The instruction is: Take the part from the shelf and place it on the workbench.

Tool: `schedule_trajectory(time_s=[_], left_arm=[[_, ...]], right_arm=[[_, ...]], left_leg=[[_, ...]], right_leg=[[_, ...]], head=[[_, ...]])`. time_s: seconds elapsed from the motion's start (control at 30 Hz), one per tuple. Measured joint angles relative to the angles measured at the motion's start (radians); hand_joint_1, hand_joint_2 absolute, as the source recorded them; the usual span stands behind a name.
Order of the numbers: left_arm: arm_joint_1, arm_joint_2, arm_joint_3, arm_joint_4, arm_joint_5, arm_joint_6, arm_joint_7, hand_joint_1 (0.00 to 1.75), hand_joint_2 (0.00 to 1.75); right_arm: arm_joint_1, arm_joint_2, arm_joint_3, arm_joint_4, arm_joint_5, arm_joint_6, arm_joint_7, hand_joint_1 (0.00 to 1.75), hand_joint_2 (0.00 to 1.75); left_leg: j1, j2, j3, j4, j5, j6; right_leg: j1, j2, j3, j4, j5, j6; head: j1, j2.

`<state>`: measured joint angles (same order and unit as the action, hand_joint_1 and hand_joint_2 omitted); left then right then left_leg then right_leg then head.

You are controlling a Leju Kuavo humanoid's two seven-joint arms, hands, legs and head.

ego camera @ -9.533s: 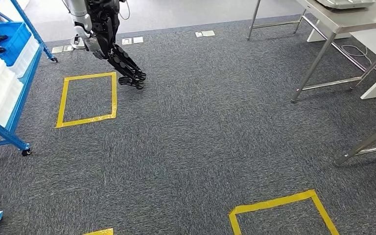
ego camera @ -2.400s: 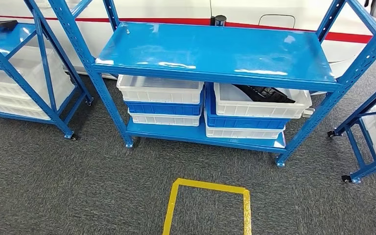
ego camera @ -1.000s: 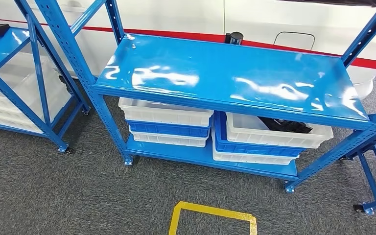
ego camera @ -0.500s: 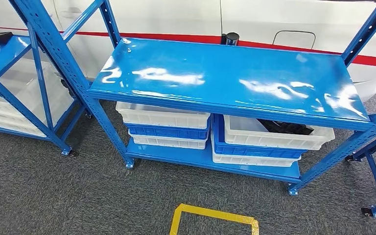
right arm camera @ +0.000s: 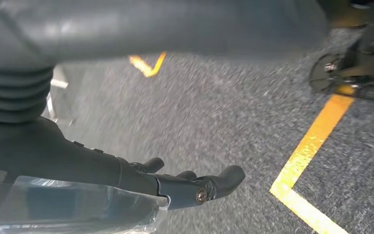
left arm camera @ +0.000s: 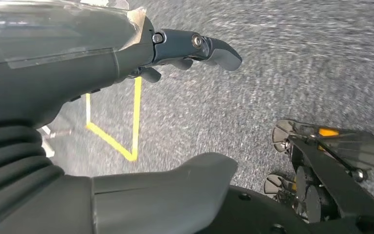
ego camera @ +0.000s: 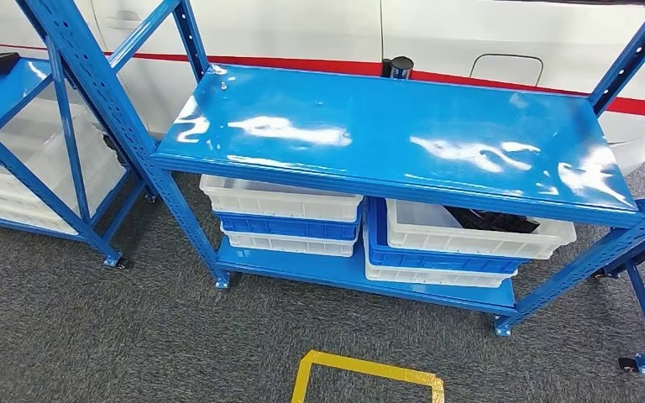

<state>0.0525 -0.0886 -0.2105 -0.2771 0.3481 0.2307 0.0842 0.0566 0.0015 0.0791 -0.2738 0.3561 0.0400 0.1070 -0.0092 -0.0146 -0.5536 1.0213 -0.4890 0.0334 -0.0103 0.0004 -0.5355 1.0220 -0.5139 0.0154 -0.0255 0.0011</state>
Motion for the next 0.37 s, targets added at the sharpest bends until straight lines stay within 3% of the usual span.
schedule_trajectory(time_s=[0.13,0.17,0.23,0.27,0.3,0.37], left_arm=[[0.024,0.021,0.047,-0.024,-0.086,-0.056,-0.021,0.0,0.0],[0.029,0.027,0.059,-0.031,-0.109,-0.071,-0.026,0.0,0.44],[0.04,0.037,0.082,-0.043,-0.153,-0.099,-0.037,0.0,0.44],[0.045,0.042,0.094,-0.05,-0.175,-0.113,-0.042,0.44,0.44],[0.05,0.047,0.105,-0.056,-0.197,-0.128,-0.047,0.87,0.0],[0.058,0.054,0.121,-0.065,-0.229,-0.149,-0.055,1.75,0.0]], right_arm=[[0.021,0.0,-0.013,-0.023,-0.087,-0.009,-0.025,0.0,0.0],[0.026,-0.001,-0.017,-0.03,-0.111,-0.011,-0.032,0.0,0.0],[0.037,-0.001,-0.026,-0.042,-0.156,-0.015,-0.045,0.0,0.0],[0.042,-0.001,-0.03,-0.048,-0.178,-0.017,-0.051,0.44,0.0],[0.047,-0.002,-0.033,-0.055,-0.201,-0.02,-0.058,0.87,0.0],[0.054,-0.002,-0.037,-0.063,-0.234,-0.023,-0.068,1.75,0.0]], left_leg=[[0.0,0.0,0.0,0.0,0.0,0.001],[0.0,0.0,0.0,0.0,-0.001,0.001],[0.0,0.0,-0.001,0.0,-0.001,0.001],[0.0,0.0,-0.001,0.0,-0.001,0.001],[0.0,0.0,-0.001,0.0,-0.002,0.002],[-0.001,0.0,-0.001,0.0,-0.002,0.002]], right_leg=[[0.0,0.0,0.0,-0.002,0.0,0.0],[-0.001,0.0,0.0,-0.002,0.0,0.0],[-0.001,0.0,0.0,-0.002,0.0,0.0],[-0.001,0.0,0.0,-0.002,0.0,0.0],[-0.001,0.0,0.0,-0.002,0.0,0.0],[-0.001,0.0,0.0,-0.002,0.0,0.0]], head=[[0.0,0.0],[0.0,0.0],[0.0,0.0],[0.0,0.0],[0.0,0.0],[0.0,0.0]])
